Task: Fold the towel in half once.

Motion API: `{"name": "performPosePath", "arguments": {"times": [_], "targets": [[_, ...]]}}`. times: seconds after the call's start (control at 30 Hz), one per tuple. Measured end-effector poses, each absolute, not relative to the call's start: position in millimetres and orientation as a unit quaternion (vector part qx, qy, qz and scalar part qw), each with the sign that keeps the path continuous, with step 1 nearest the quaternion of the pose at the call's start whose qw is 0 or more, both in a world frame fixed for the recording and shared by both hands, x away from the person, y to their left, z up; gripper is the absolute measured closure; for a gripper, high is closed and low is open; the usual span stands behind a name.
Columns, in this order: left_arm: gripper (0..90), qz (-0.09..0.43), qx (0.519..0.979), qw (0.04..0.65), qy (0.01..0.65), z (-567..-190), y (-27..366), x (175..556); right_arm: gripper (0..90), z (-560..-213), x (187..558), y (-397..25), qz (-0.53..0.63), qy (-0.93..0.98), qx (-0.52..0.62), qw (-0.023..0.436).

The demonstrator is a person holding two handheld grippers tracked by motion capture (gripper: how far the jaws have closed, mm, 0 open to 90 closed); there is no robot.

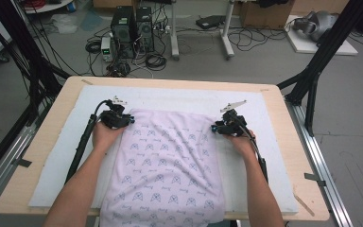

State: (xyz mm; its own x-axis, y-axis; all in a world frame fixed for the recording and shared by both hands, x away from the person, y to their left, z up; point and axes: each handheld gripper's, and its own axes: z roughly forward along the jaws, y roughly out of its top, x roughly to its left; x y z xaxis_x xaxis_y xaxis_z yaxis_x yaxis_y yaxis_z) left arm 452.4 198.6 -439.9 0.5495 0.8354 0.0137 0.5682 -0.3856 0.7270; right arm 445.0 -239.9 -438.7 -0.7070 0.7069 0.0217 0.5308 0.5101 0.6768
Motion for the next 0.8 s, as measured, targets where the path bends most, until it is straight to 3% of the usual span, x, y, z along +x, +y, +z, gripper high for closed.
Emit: {"name": "performPosePath", "arguments": {"times": [0.07,0.2,0.23,0.47,0.67,0.73,0.8], "targets": [[84.7,0.189,0.812,0.344,0.431,-439,197,452,78.7,-438,444,-237,0.337,0.863,0.356,0.125],[86.4,0.175,0.816,0.346,0.428,-437,200,451,84.3,-437,444,-239,0.347,0.857,0.365,0.109],[86.5,0.173,0.817,0.347,0.427,-436,201,451,89.7,-436,444,-239,0.350,0.856,0.363,0.111],[86.5,0.184,0.817,0.380,0.394,-411,210,436,89.4,-414,434,-253,0.394,0.837,0.361,0.116],[86.5,0.192,0.813,0.386,0.391,-409,212,433,88.1,-417,434,-245,0.382,0.846,0.353,0.118],[86.4,0.194,0.816,0.379,0.390,-410,212,433,82.5,-419,437,-241,0.381,0.846,0.352,0.122],[86.4,0.191,0.814,0.381,0.394,-412,212,435,63.2,-423,441,-239,0.369,0.845,0.366,0.128]]}}
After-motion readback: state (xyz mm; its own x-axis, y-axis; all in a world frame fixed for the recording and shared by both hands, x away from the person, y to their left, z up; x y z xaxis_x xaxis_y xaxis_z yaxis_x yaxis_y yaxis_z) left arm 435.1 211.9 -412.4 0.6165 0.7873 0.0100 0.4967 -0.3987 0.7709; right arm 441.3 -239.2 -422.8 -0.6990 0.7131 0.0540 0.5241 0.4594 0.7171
